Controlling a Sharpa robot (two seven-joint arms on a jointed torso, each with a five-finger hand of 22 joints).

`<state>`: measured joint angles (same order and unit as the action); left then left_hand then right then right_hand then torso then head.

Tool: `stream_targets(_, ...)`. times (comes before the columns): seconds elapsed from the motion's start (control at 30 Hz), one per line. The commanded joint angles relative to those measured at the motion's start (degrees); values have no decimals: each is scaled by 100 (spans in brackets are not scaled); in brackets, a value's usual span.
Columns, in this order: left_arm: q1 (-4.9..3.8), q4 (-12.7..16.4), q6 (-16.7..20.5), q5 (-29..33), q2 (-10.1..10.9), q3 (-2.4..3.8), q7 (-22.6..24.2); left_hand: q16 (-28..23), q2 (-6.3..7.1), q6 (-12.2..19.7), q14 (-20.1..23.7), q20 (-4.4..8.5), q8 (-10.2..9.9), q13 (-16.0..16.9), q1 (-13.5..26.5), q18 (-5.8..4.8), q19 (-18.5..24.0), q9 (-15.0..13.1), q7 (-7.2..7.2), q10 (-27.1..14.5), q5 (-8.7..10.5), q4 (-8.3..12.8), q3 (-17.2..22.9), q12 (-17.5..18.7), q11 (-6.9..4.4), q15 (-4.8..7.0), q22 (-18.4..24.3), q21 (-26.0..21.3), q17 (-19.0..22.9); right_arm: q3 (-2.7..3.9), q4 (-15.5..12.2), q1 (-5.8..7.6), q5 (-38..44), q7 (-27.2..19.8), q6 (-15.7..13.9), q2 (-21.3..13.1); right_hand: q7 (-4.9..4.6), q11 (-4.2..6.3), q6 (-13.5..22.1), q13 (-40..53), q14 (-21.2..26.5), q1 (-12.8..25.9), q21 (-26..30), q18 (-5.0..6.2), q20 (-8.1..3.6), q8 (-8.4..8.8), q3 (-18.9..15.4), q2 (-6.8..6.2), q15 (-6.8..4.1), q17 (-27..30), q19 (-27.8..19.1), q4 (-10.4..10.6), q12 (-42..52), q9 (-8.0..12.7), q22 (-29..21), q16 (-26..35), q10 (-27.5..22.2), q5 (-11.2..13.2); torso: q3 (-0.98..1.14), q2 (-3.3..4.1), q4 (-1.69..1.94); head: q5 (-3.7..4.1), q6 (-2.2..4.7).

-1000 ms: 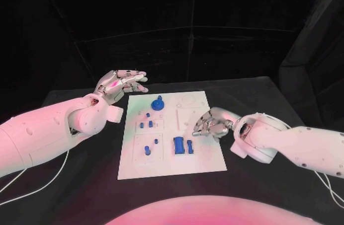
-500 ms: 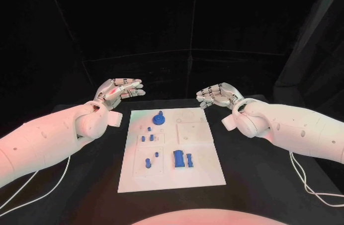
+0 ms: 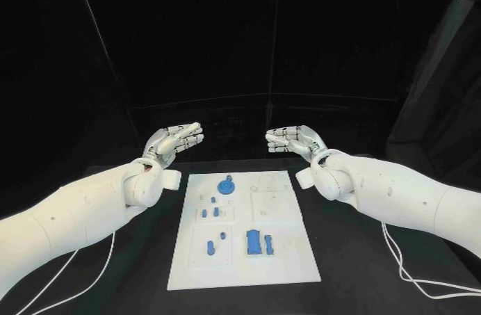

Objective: Assemble the parts on the task board

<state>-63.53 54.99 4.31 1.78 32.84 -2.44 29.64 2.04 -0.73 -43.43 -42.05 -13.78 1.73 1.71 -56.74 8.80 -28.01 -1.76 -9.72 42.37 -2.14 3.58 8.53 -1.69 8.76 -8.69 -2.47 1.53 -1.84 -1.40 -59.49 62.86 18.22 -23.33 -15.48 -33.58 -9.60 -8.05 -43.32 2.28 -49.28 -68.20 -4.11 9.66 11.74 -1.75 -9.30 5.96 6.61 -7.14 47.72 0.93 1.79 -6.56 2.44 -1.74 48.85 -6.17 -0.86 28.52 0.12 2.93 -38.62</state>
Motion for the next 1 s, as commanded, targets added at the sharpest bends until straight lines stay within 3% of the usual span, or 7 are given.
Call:
stream_targets(0.03, 11, 194, 260, -25, 52, 17, 14, -204, 73, 1428, 1383, 453, -173, -171, 1866, -264, 923, 176, 317, -1394, 214, -358, -282, 169, -289, 286, 247, -153, 184, 14, -212, -10, -163, -61, -273, -71, 311, 264, 1416, -228, 1612, 2229, 411, -347, -384, 175, 301, -596, -217, 232, -1560, -93, -179, 214, -244, 174, -1597, 202, 25, 88, -10, -89, 121)
stream_targets(0.3, 103, 1121, 1304, -68, 370, 81, 15, -204, 73, 2229, 2156, 708, -173, -171, 2908, -385, 1439, 176, 499, -2174, 214, -358, -439, 169, -449, 446, 247, -153, 184, 60, -1257, -106, -774, -276, -1228, -454, 487, 805, 2207, -228, 2510, 3470, 411, -448, -597, 175, 470, -596, -661, 714, -2430, -93, -179, 656, -244, 174, -2488, 617, 83, 256, -12, -281, 406)
stream_targets(0.43, 166, 1760, 2024, -98, 589, 125, 15, -204, 73, 2516, 2435, 800, -173, -171, 3287, -448, 1625, 176, 564, -2453, 214, -358, -853, 169, -876, 869, 247, -153, 184, 91, -1955, -170, -1183, -421, -1867, -711, 551, 805, 2494, -228, 2836, 3922, 411, -502, -674, 175, 523, -596, -661, 714, -2748, -93, -179, 656, -244, 174, -2812, 617, 86, 267, -12, -293, 424)
stream_targets(0.47, 182, 1927, 2212, -105, 647, 136, 15, -204, 73, 2588, 2506, 822, -173, -171, 3381, -447, 1672, 176, 972, -2522, 214, -358, -853, 169, -876, 869, 247, -153, 184, 98, -2111, -184, -1275, -453, -2010, -768, 960, 805, 2574, -228, 2928, 4049, 411, -502, -697, 175, 930, -596, -661, 714, -2834, -93, -179, 656, -244, 174, -2900, 617, 86, 267, -12, -293, 424)
stream_targets(0.57, 229, 2406, 2751, -128, 811, 169, 15, -204, 73, 2793, 2705, 889, -173, -171, 3648, -880, 1800, 176, 972, -2728, 214, -358, -853, 169, -876, 869, 247, -153, 184, 115, -2502, -220, -1503, -533, -2366, -911, 960, 805, 2776, -228, 3159, 4369, 411, -565, -752, 175, 930, -596, -661, 714, -3058, -93, -179, 656, -244, 174, -3129, 617, 86, 267, -12, -293, 424)
stream_targets(0.6, 251, 2629, 3002, -138, 887, 184, 15, -204, 73, 2848, 2766, 918, -173, -171, 3731, -880, 1835, 176, 972, -2787, 214, -358, -853, 169, -876, 869, 247, -153, 184, 123, -2663, -235, -1598, -567, -2514, -970, 960, 805, 2828, -228, 3228, 4463, 411, -966, -769, 175, 930, -596, -661, 714, -3124, -93, -179, 656, -244, 174, -3195, 617, 86, 267, -12, -293, 424)
stream_targets(1.0, 337, 3494, 3977, -178, 1184, 244, 15, -204, 73, 3440, 3331, 1378, -173, -171, 4494, -880, 2227, 176, 972, -3354, 214, -358, -853, 169, -876, 869, 247, -153, 184, 140, -3046, -270, -1822, -646, -2864, -1111, 960, 805, 3411, -228, 3879, 5367, 411, -966, -1174, 175, 930, -596, -661, 714, -3755, -93, -179, 656, -244, 174, -3844, 617, 86, 267, -12, -293, 424)
